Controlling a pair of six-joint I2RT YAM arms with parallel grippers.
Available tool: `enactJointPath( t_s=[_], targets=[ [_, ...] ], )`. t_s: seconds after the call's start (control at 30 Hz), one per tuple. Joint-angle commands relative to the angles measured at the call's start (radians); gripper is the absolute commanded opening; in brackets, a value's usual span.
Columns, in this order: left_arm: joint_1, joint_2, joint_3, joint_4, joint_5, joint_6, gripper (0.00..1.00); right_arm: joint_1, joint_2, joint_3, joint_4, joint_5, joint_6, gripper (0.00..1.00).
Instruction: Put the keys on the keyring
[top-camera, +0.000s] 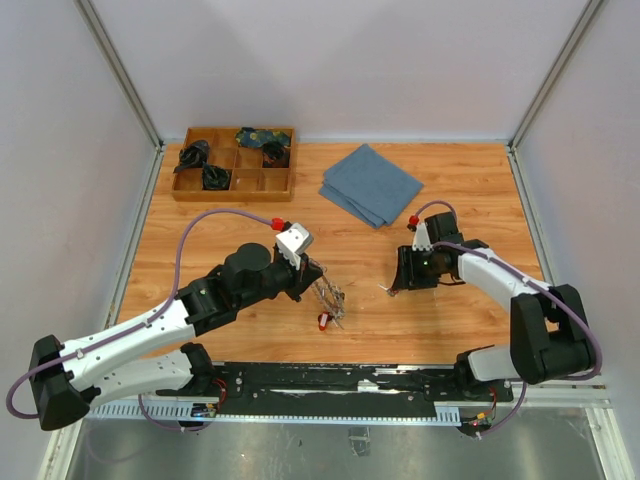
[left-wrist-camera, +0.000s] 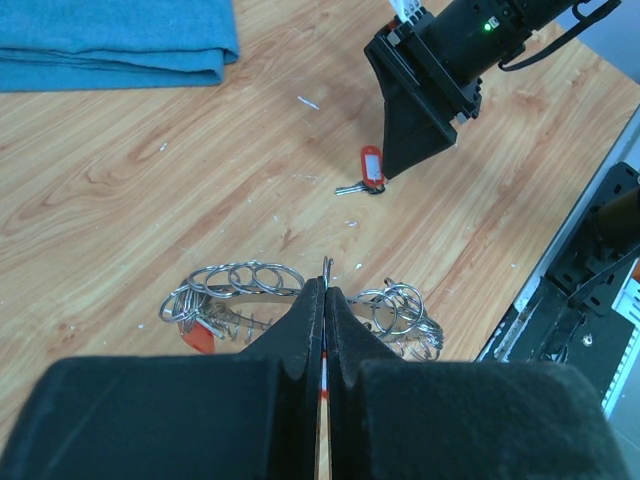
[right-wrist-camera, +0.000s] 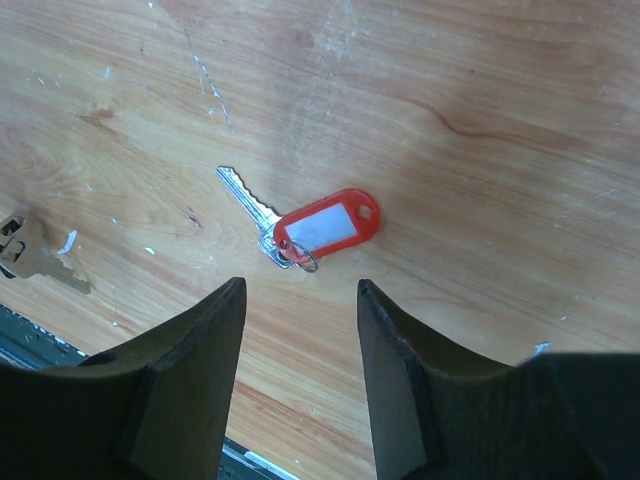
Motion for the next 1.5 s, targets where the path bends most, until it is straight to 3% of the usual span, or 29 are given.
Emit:
enactJointPath(
  t_s=[0.0, 0.9, 1.47],
  targets=[
    [0.004, 0.002, 0.042, 0.069, 0.011, 0.011, 0.01, 0.034, 0.03, 0.029, -0.02, 0.035, -0.017, 0.49],
    [0.005, -0.001, 0.046, 0.06, 0.007, 0.013, 0.0, 0.149, 0.164, 0.073, -0.064, 0.176, -0.022, 0.4],
    [0.004, -0.009, 0.041, 0.052, 0.004, 0.01, 0.01, 0.158, 0.163, 0.062, -0.061, 0.16, -0.024, 0.11]
  ],
)
